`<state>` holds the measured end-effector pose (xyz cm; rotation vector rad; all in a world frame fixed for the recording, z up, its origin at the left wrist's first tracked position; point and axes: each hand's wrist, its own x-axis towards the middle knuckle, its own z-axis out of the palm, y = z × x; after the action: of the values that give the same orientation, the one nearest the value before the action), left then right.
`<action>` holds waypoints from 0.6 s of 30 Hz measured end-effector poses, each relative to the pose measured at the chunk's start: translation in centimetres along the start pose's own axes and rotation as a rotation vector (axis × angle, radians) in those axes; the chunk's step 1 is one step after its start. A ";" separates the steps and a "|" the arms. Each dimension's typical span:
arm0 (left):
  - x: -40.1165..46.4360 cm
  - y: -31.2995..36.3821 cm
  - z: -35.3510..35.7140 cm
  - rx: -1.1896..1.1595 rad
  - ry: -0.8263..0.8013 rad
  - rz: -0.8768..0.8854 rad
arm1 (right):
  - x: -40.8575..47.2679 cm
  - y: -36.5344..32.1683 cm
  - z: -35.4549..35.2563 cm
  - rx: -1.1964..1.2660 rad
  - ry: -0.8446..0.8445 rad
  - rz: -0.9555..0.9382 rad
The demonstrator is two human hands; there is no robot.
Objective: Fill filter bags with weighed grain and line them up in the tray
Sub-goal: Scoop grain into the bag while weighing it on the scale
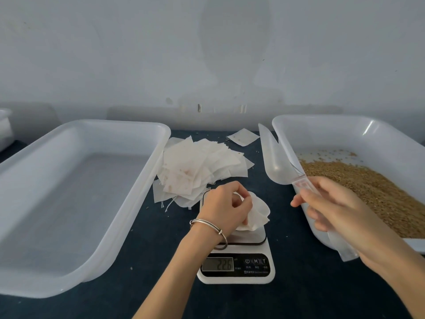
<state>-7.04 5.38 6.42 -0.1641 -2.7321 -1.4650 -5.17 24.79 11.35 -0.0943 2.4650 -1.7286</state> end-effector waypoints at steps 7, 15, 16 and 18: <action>0.1 0.1 0.3 0.027 0.006 0.008 | 0.1 0.1 0.0 0.024 0.008 0.005; 0.1 -0.2 0.5 0.003 0.008 0.019 | 0.0 0.0 0.0 0.025 0.010 0.009; 0.1 -0.2 0.5 0.000 0.008 0.019 | 0.0 -0.1 0.0 0.025 0.011 0.008; 0.1 -0.2 0.5 -0.002 0.007 0.019 | -0.1 -0.1 -0.1 0.024 0.012 0.006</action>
<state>-7.19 5.66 5.98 -0.1836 -2.7157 -1.4609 -5.13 24.82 11.46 -0.0748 2.4491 -1.7614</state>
